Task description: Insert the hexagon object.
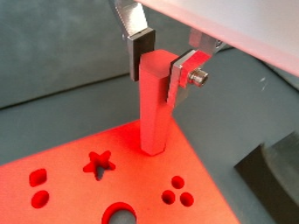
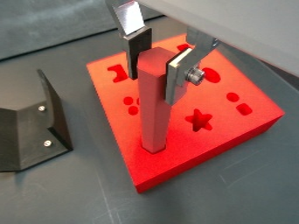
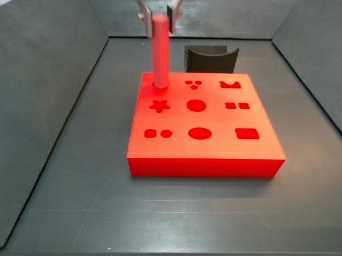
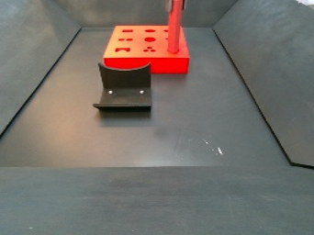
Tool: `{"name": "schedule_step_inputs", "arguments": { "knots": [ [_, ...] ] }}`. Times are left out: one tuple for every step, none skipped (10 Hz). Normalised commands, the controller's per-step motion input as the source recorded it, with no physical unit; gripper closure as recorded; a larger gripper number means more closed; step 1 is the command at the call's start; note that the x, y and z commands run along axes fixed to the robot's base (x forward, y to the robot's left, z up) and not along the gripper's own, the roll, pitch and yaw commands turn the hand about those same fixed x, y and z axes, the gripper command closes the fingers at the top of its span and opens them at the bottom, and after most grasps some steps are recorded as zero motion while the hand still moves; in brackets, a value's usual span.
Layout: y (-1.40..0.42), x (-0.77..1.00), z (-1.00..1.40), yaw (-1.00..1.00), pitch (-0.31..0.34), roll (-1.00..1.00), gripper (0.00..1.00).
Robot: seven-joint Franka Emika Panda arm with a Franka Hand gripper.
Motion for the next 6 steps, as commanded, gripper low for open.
{"name": "schedule_step_inputs", "arguments": {
  "knots": [
    [0.00, 0.20, -0.91, 0.00, -0.071, 0.00, 1.00],
    [0.00, 0.21, -0.87, 0.00, -0.083, 0.00, 1.00],
    [0.00, 0.19, -0.87, 0.00, -0.090, 0.00, 1.00],
    [0.00, 0.14, -0.77, 0.00, -0.096, 0.00, 1.00],
    [0.00, 0.00, 0.00, 0.00, 0.000, 0.00, 1.00],
    [0.00, 0.00, 0.00, 0.00, 0.000, 0.00, 1.00]
  ]
}}
